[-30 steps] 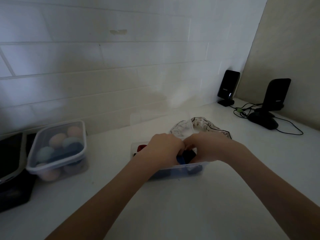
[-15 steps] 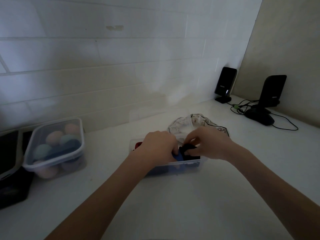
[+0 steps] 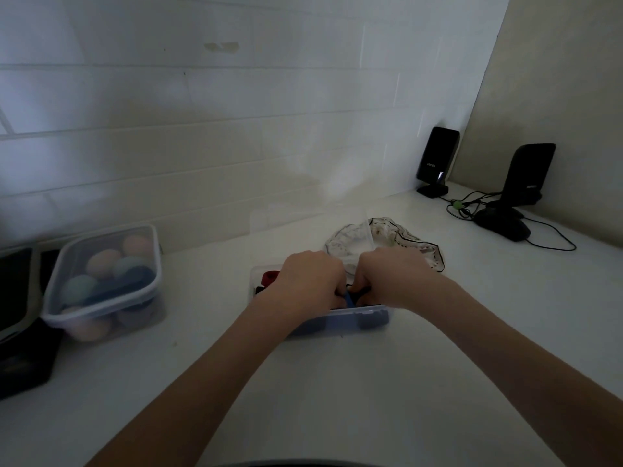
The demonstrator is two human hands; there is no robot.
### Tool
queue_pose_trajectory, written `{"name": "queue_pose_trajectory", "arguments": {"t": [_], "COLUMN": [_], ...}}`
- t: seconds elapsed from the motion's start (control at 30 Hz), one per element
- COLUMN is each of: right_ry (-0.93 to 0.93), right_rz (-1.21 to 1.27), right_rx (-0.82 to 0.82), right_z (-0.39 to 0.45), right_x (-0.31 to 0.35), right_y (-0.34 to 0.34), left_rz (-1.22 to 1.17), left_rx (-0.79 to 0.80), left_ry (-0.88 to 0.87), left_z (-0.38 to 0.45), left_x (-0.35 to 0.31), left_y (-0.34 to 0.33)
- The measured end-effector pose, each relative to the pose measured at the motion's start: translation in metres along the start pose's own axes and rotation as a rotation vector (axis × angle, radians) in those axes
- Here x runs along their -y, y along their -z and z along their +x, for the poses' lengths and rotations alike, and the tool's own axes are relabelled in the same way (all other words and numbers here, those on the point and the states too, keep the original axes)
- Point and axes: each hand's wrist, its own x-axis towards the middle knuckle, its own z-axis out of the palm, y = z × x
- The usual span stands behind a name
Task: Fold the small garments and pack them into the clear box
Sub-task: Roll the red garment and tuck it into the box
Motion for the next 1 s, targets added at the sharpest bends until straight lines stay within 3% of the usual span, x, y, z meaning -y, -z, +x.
{"name": "queue_pose_trajectory", "arguments": {"t": [0.1, 0.2, 0.3, 0.43, 0.53, 0.63, 0.8, 0.9, 1.0], "right_ry": [0.059, 0.064, 0.012, 0.119, 0.23, 0.29, 0.268, 0.262, 0.306], "right_rz": [0.1, 0.343, 0.543, 0.726, 0.695, 0.511, 0.169, 0.115, 0.279], "right_rx": [0.001, 0.008, -0.151, -0.391, -0.247, -0.081, -0.012, 0.044, 0.076], "right_z": [-0.001, -0.007, -0.011, -0.009, 0.0, 0.014, 0.022, 0.026, 0.023], "right_x": [-0.008, -0.025, -0.036, -0.021, 0.009, 0.034, 0.054, 0.056, 0.045], "right_y": [-0.002, -0.003, -0.003, 0.004, 0.01, 0.006, 0.001, 0.007, 0.014], "left_rz": [-0.115, -0.428, -0.634, -0.542, -0.381, -0.261, -0.087, -0.072, -0.266], "left_rx": [-0.035, -0.121, -0.287, -0.412, -0.332, -0.183, -0.063, -0.003, 0.018], "left_ry": [-0.052, -0.052, 0.014, 0.128, 0.15, 0.17, 0.23, 0.211, 0.184], "left_z": [-0.006, -0.02, -0.034, -0.042, -0.043, -0.049, -0.047, -0.042, -0.045], "left_x": [0.007, 0.024, 0.042, 0.059, 0.061, 0.059, 0.057, 0.057, 0.066], "left_y": [0.003, 0.01, 0.011, 0.006, 0.002, 0.003, 0.002, 0.003, 0.009]}}
